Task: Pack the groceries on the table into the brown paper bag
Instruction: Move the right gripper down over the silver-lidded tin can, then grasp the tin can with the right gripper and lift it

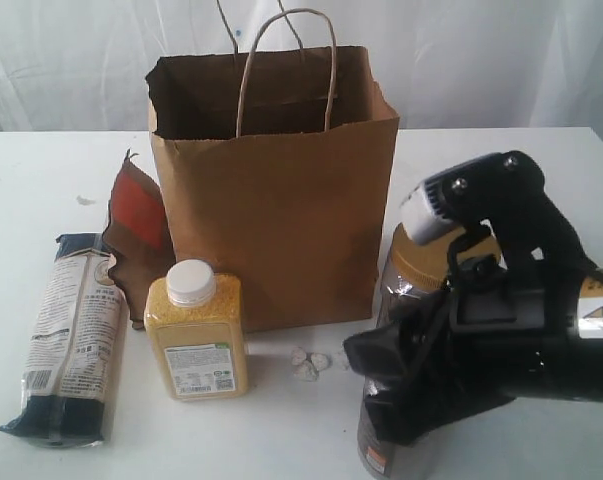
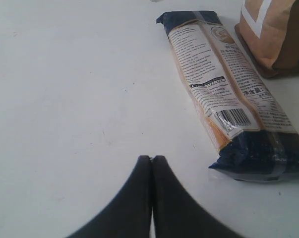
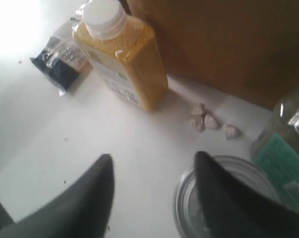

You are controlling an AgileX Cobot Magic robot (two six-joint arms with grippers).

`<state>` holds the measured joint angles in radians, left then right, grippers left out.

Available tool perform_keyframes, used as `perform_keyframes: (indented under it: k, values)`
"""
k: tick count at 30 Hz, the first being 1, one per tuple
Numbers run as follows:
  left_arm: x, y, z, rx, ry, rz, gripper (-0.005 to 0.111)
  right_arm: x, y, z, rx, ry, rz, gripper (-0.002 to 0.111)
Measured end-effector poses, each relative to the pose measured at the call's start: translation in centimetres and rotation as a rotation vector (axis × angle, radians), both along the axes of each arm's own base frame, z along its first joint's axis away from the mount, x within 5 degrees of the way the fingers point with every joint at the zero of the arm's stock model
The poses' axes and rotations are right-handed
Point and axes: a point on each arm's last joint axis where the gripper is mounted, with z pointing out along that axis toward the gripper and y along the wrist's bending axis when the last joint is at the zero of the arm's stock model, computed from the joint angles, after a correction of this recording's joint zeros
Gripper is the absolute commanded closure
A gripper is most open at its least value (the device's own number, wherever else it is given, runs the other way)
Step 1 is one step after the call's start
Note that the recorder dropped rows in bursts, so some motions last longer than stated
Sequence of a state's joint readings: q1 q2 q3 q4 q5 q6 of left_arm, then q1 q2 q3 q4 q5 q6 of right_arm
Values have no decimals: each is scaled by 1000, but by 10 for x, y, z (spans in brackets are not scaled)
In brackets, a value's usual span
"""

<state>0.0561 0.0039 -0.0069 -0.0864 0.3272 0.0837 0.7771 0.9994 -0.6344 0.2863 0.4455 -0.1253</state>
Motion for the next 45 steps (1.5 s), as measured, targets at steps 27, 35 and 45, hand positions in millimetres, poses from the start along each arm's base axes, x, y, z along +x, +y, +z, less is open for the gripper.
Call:
perform_keyframes:
  k: [27,35,45]
  values:
    - [0,0,0,0,0,0,107,20,5,-6,-377,220,-38,18]
    - [0,0,0,0,0,0,107,36,20,-25,-388,217,-39,18]
    - [0,0,0,0,0,0,107,44,25,-39,-422,233,-49,18]
